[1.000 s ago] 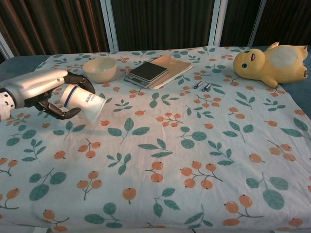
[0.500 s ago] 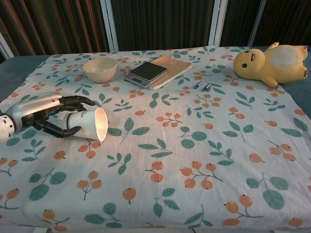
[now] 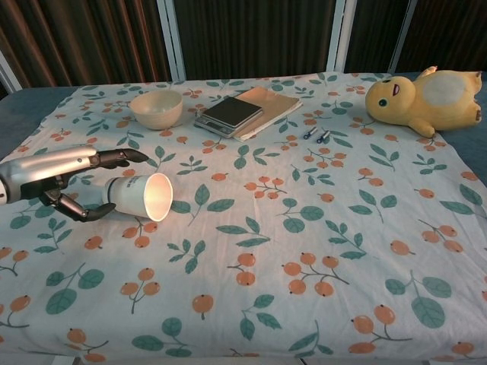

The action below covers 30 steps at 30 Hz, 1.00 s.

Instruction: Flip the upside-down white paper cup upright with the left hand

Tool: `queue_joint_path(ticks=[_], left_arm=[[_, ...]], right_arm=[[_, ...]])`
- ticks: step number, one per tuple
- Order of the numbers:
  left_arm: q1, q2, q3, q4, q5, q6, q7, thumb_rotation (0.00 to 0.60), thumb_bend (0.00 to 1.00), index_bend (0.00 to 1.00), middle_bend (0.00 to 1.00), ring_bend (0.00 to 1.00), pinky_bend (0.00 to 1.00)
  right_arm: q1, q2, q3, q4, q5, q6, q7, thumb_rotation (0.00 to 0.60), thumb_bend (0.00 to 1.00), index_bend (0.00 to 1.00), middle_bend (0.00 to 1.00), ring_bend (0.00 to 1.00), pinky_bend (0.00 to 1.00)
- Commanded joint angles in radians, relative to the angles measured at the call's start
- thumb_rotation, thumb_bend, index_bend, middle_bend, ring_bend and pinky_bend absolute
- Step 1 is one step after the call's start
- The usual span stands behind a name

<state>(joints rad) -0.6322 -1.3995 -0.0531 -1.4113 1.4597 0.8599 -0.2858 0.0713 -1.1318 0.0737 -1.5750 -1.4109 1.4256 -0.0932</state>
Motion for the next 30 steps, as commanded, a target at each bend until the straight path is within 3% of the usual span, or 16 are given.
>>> queue_joint_path(ticks=[1, 9, 17, 30], left_arm=[[-0.026, 0.076, 0.009, -0.116, 0.002, -0.019, 0.149, 0.6, 0.42, 0.0, 0.0, 0.0, 0.0], [-0.076, 0.068, -0.028, -0.255, -0.172, -0.073, 0.415, 0.6, 0.4, 0.0, 0.0, 0.0, 0.0], [-0.12, -0.004, -0.014, -0.233, -0.328, -0.053, 0.664, 0.6, 0.4, 0.0, 0.0, 0.0, 0.0], [-0.149, -0.031, 0.002, -0.211, -0.432, -0.031, 0.779, 0.6, 0.39, 0.0, 0.0, 0.0, 0.0]], right_arm=[[0.0, -0.001, -0.001, 0.004, 0.0, -0.002, 0.003, 0.6, 0.18, 0.0, 0.0, 0.0, 0.0], [-0.001, 0.0, -0.003, 0.014, -0.001, -0.004, 0.017, 0.6, 0.18, 0.0, 0.0, 0.0, 0.0], [-0.002, -0.002, -0.001, 0.014, 0.003, -0.003, 0.024, 0.6, 0.18, 0.0, 0.0, 0.0, 0.0], [0.003, -0.001, 0.0, 0.018, 0.002, -0.013, 0.038, 0.6, 0.18, 0.0, 0.0, 0.0, 0.0]])
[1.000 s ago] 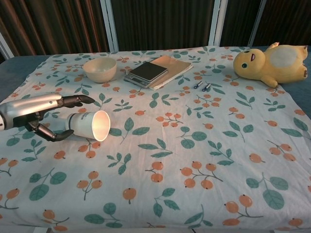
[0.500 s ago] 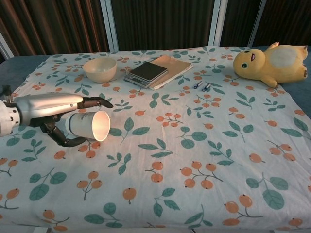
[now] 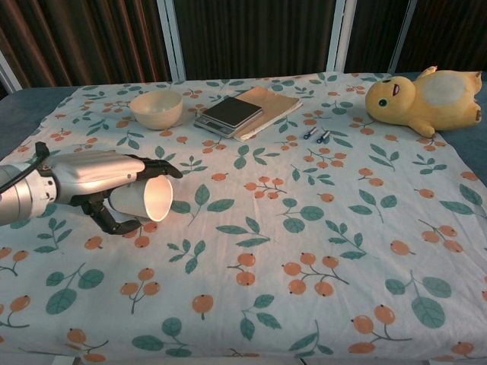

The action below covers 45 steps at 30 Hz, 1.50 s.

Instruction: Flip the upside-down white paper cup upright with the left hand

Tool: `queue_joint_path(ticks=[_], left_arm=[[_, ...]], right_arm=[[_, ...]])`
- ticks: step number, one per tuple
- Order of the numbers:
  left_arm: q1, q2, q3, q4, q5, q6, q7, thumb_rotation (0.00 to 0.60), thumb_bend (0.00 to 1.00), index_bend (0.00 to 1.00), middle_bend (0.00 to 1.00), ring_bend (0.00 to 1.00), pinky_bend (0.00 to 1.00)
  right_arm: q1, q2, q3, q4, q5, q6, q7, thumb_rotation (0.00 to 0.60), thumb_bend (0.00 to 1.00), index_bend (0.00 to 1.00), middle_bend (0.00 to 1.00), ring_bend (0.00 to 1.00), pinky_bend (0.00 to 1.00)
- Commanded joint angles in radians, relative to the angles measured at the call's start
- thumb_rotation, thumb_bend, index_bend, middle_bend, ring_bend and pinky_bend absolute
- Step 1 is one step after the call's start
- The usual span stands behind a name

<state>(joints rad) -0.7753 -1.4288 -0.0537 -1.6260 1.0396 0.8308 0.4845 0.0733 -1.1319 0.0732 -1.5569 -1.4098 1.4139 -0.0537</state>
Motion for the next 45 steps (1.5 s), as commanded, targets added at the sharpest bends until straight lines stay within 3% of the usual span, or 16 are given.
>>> queue_joint_path(ticks=[1, 5, 16, 25, 28, 35, 41, 45], left_arm=[[-0.006, -0.002, 0.003, 0.004, -0.014, -0.002, 0.01, 0.6, 0.39, 0.0, 0.0, 0.0, 0.0], [-0.012, -0.004, 0.002, 0.009, -0.038, -0.004, 0.015, 0.6, 0.39, 0.0, 0.01, 0.0, 0.01], [-0.014, -0.032, 0.008, 0.039, -0.062, 0.032, 0.022, 0.6, 0.47, 0.0, 0.23, 0.0, 0.04], [-0.003, -0.035, -0.015, 0.03, -0.024, 0.065, -0.044, 0.6, 0.49, 0.0, 0.26, 0.02, 0.04], [0.017, -0.037, -0.052, 0.01, -0.002, 0.072, -0.162, 0.6, 0.49, 0.0, 0.27, 0.03, 0.04], [0.08, -0.064, -0.152, 0.024, 0.043, 0.048, -0.585, 0.6, 0.49, 0.0, 0.27, 0.03, 0.04], [0.132, -0.104, -0.181, 0.119, 0.14, 0.037, -0.913, 0.6, 0.48, 0.0, 0.26, 0.02, 0.03], [0.168, -0.158, -0.179, 0.19, 0.185, 0.1, -1.019, 0.6, 0.48, 0.0, 0.27, 0.03, 0.07]], right_arm=[[0.001, -0.002, 0.0, 0.0, 0.001, -0.001, -0.002, 0.6, 0.18, 0.0, 0.0, 0.0, 0.0], [0.002, -0.003, 0.0, 0.001, 0.002, -0.005, -0.005, 0.6, 0.18, 0.0, 0.0, 0.0, 0.0], [0.005, -0.003, -0.002, 0.006, 0.011, -0.018, 0.003, 0.6, 0.18, 0.0, 0.0, 0.0, 0.0], [0.008, -0.002, 0.001, 0.004, 0.019, -0.025, 0.002, 0.6, 0.18, 0.0, 0.0, 0.0, 0.0], [0.009, -0.001, 0.0, 0.002, 0.022, -0.031, 0.0, 0.6, 0.18, 0.0, 0.0, 0.0, 0.0], [0.011, 0.005, -0.002, -0.006, 0.022, -0.037, -0.001, 0.6, 0.18, 0.0, 0.0, 0.0, 0.0], [0.011, 0.01, -0.005, -0.012, 0.022, -0.037, -0.009, 0.6, 0.18, 0.0, 0.0, 0.0, 0.0], [0.013, 0.006, -0.005, -0.012, 0.03, -0.044, -0.022, 0.6, 0.18, 0.0, 0.0, 0.0, 0.0]])
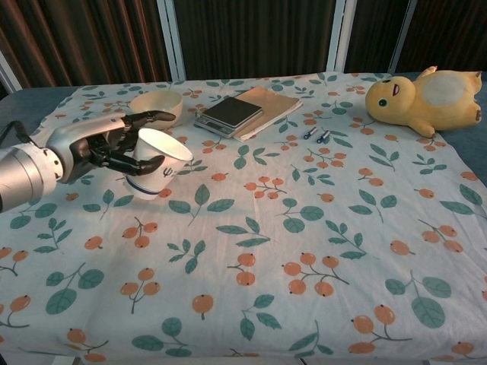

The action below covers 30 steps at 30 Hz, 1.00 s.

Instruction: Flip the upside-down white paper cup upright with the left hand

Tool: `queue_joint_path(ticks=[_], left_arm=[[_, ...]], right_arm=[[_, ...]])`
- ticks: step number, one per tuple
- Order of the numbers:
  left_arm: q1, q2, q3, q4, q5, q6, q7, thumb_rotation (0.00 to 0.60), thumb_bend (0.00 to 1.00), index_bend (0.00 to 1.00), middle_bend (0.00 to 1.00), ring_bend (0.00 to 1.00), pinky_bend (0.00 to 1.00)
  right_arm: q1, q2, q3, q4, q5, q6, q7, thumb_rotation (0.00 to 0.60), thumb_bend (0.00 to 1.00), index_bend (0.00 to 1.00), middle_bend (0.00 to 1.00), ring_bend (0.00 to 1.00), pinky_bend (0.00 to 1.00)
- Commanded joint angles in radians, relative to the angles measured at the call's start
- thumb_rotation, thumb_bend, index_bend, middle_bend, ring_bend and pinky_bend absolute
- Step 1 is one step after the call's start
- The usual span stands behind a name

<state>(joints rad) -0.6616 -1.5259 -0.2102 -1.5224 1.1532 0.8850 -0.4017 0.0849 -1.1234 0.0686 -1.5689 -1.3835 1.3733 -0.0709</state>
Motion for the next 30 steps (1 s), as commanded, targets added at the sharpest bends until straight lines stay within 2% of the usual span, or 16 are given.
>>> queue_joint_path(ticks=[1, 5, 12, 21, 30], left_arm=[[0.06, -0.074, -0.023, 0.101, 0.075, 0.055, -0.154, 0.6, 0.48, 0.0, 0.27, 0.03, 0.07], [0.083, -0.125, -0.023, 0.165, 0.096, 0.096, -0.229, 0.6, 0.48, 0.0, 0.26, 0.03, 0.08], [0.1, -0.181, 0.0, 0.253, 0.159, 0.15, -0.287, 0.6, 0.48, 0.0, 0.24, 0.02, 0.08], [0.106, -0.209, 0.023, 0.32, 0.197, 0.155, -0.347, 0.6, 0.48, 0.0, 0.2, 0.0, 0.1], [0.11, -0.2, 0.036, 0.329, 0.225, 0.161, -0.382, 0.6, 0.48, 0.0, 0.02, 0.0, 0.1]], right_arm=[[0.001, -0.004, -0.001, -0.001, 0.004, -0.005, -0.005, 0.6, 0.18, 0.0, 0.0, 0.0, 0.0], [0.001, -0.005, -0.004, -0.004, 0.003, -0.005, -0.013, 0.6, 0.18, 0.0, 0.0, 0.0, 0.0], [0.0, 0.001, -0.003, -0.011, 0.006, -0.005, -0.014, 0.6, 0.18, 0.0, 0.0, 0.0, 0.0], [0.002, 0.001, -0.005, -0.013, 0.011, -0.011, -0.015, 0.6, 0.18, 0.0, 0.0, 0.0, 0.0], [0.0, 0.004, -0.004, -0.012, 0.012, -0.009, -0.009, 0.6, 0.18, 0.0, 0.0, 0.0, 0.0]])
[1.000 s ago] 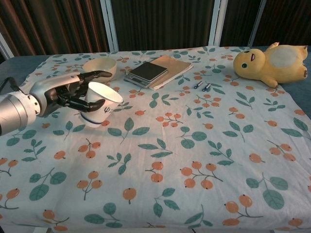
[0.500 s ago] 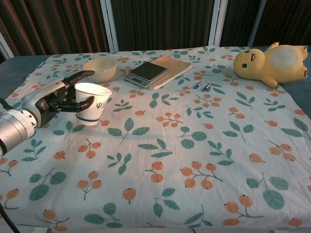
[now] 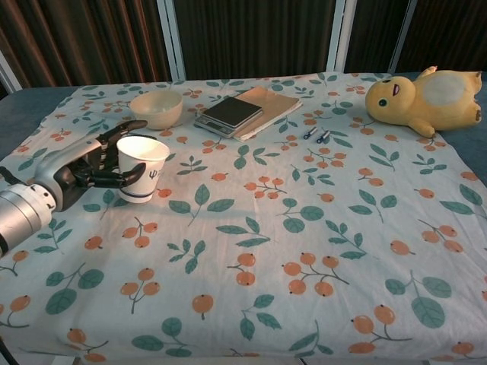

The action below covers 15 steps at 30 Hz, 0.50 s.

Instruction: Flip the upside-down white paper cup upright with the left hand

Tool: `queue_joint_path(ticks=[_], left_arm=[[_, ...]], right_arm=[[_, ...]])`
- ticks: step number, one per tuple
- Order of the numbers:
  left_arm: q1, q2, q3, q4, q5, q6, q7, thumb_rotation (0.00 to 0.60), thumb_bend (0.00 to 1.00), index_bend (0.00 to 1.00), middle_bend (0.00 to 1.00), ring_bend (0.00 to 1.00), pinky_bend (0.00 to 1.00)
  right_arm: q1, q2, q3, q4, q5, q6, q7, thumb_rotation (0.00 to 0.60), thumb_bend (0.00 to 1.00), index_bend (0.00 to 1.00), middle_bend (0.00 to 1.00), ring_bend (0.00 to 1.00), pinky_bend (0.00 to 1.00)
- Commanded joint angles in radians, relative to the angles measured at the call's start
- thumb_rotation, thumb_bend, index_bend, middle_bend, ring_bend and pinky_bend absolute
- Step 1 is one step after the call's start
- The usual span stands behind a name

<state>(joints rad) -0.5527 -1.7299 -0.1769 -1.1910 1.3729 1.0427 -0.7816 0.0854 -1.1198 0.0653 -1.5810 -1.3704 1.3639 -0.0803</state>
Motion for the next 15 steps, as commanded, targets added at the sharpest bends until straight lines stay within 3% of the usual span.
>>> queue_joint_path(ticks=[1, 8, 15], left_arm=[[0.002, 0.007, 0.004, -0.005, 0.008, 0.007, -0.002, 0.6, 0.48, 0.0, 0.0, 0.0, 0.1], [0.017, 0.048, 0.019, -0.033, 0.047, 0.051, 0.01, 0.6, 0.47, 0.0, 0.0, 0.0, 0.08], [0.042, 0.131, 0.0, -0.09, 0.07, 0.134, 0.036, 0.6, 0.47, 0.0, 0.0, 0.0, 0.05]], right_arm=[[0.0, 0.0, -0.001, 0.0, -0.001, 0.0, 0.001, 0.6, 0.18, 0.0, 0.0, 0.0, 0.0], [0.001, 0.003, 0.001, -0.003, -0.007, 0.005, 0.004, 0.6, 0.18, 0.0, 0.0, 0.0, 0.0], [0.004, 0.006, 0.002, -0.009, -0.013, 0.005, 0.008, 0.6, 0.18, 0.0, 0.0, 0.0, 0.0]])
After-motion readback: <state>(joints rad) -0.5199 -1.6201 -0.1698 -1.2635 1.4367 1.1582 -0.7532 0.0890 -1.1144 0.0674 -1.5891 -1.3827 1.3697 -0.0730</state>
